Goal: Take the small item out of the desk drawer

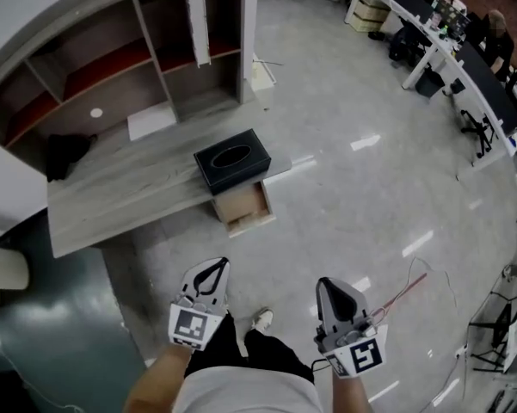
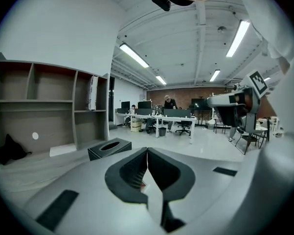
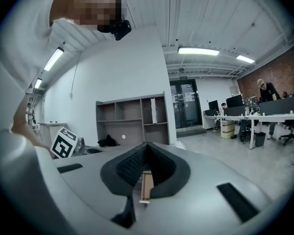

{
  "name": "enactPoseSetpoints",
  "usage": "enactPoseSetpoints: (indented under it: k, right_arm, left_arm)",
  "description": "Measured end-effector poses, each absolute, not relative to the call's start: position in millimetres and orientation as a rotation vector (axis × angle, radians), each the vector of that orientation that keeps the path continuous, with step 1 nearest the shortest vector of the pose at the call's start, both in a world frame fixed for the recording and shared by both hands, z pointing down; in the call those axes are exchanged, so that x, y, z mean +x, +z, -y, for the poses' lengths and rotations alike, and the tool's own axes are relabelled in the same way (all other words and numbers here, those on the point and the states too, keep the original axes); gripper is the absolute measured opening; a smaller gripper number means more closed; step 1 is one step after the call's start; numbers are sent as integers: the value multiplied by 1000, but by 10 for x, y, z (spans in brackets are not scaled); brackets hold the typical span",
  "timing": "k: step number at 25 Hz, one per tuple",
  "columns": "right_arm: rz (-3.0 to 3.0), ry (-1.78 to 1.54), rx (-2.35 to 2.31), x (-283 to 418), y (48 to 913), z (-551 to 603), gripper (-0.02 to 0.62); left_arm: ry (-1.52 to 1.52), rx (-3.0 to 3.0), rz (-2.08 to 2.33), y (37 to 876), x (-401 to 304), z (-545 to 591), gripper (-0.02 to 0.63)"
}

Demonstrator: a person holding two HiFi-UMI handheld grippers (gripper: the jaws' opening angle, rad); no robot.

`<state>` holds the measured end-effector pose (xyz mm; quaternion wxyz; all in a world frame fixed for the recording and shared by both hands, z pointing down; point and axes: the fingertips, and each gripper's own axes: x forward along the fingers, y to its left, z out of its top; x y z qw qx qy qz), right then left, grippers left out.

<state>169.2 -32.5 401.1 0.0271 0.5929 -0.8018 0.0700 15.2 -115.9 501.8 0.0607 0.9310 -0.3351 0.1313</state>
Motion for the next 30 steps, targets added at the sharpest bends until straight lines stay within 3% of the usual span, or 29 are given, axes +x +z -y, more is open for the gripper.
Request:
enactPoseSetpoints:
  k: [9, 30]
  right_arm:
    - [2405, 355, 1792, 1610, 4623, 398, 21]
    - [2344, 531, 1773, 1712, 5731, 408, 21]
  left_arm:
    - [567, 2797, 912, 5789, 320, 1359, 23]
    - [1219, 2805, 647, 7918, 1043, 1851, 143]
